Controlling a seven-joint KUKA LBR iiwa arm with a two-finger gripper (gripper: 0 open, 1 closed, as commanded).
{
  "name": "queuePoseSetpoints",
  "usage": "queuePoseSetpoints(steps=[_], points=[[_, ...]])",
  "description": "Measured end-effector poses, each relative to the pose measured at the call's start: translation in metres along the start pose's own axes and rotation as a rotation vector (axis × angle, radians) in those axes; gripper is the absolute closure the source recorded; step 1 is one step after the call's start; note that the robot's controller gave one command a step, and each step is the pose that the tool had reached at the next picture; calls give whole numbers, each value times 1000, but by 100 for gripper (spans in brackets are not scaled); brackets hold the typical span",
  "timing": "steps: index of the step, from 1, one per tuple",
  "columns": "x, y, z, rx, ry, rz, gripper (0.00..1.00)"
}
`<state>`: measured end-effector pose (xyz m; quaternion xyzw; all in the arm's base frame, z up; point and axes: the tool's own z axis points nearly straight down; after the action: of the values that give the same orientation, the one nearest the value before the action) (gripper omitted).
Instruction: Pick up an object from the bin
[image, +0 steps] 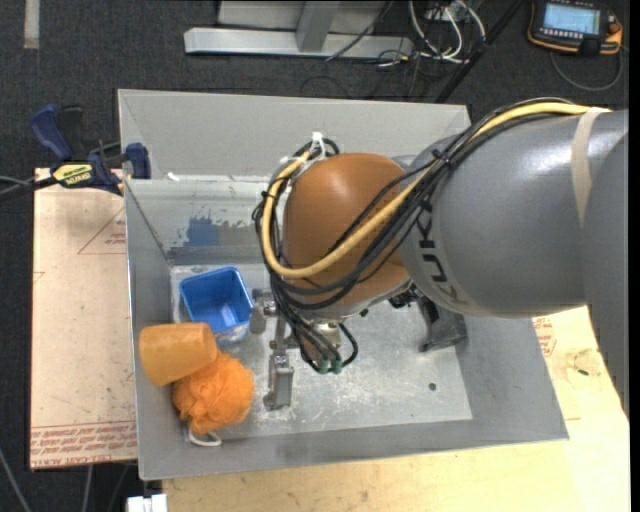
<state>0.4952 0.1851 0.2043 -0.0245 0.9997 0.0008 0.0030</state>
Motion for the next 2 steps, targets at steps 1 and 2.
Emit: queuePoseSetpoints(steps=[1, 2], points=[[5, 30, 54, -2, 3, -202, 0], [-6, 36, 78, 24, 13, -194, 0]])
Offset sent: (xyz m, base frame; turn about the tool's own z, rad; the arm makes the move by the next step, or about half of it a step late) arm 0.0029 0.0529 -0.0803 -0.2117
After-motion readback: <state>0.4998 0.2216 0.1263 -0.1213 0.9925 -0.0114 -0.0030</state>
